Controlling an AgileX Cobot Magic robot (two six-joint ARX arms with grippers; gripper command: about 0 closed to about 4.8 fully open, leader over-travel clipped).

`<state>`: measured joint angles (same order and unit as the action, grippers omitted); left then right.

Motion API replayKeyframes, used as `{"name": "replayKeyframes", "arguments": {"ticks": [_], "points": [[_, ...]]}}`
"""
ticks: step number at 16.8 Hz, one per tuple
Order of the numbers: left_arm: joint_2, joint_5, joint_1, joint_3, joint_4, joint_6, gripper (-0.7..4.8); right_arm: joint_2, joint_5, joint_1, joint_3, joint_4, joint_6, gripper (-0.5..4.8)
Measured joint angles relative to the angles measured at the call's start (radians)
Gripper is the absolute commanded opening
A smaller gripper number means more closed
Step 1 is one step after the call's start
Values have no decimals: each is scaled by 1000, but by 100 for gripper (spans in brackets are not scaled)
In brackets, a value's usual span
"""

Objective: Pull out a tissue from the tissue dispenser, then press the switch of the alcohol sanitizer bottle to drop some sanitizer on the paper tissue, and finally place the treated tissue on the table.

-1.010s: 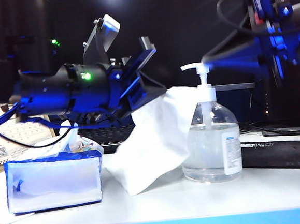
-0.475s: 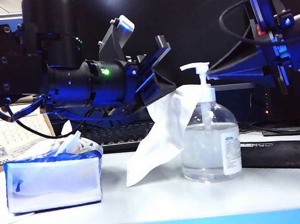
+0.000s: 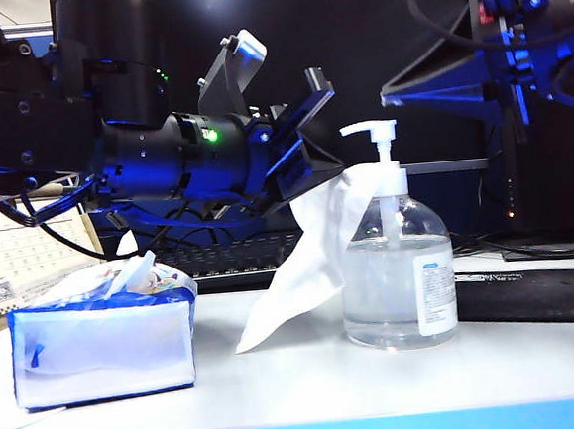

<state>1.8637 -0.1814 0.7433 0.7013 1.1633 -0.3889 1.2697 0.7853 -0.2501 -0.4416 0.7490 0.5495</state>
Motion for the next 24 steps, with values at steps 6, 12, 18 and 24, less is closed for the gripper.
{"name": "replayKeyframes", "arguments": {"ticks": [6,12,18,24], "points": [[0,-80,-54,11,37,-41,-6,1,-1,0,-2,-59,-19,-1],[-1,-142,-53,39,45,-85,-6,1,-2,0,-2,-66,-20,-1],[-71,-238,-55,39,-60,-107,-6,0,16,0,-2,-89,-20,0],[-149,-238,-55,39,-238,-53,-6,0,17,0,-42,-76,-19,0]]}}
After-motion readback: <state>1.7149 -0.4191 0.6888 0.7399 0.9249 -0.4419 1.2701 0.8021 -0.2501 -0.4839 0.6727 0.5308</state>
